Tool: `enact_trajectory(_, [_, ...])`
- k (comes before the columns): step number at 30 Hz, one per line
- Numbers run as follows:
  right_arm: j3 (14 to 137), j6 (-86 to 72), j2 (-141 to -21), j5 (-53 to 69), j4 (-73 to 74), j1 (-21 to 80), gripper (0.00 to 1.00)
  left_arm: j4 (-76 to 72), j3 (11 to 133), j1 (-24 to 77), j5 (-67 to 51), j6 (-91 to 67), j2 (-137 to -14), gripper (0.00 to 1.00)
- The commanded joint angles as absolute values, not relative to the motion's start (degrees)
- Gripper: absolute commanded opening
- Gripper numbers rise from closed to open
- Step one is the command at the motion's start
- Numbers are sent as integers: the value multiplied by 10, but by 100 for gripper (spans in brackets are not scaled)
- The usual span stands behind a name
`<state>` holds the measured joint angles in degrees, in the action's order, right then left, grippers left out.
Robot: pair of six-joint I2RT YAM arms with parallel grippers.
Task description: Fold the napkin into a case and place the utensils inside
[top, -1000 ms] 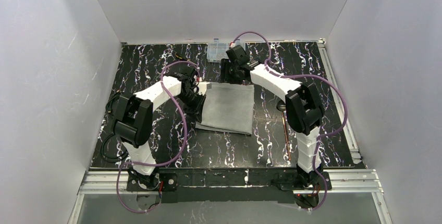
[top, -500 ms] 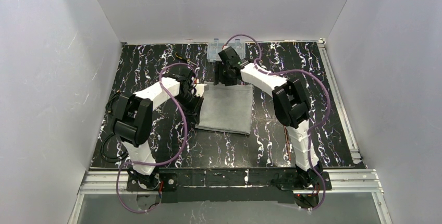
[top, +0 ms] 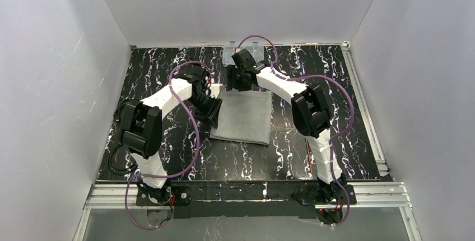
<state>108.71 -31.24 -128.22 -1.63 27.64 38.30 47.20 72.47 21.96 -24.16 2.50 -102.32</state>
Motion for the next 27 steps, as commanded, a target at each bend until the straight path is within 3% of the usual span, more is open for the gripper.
enact_trajectory(1, [1098, -293, -1235, -36, 323, 373, 65, 484, 803, 205, -254, 13, -1018, 41])
enact_trajectory(16, [768, -342, -1022, 46, 235, 352, 42, 460, 974, 169, -305, -57, -1187, 32])
enact_trajectory(24, [735, -348, -1043, 74, 199, 352, 22, 452, 1034, 159, -291, -52, -1242, 24])
enact_trajectory(27, [741, -347, -1064, 76, 194, 352, 20, 450, 1045, 159, -282, -48, -1254, 23])
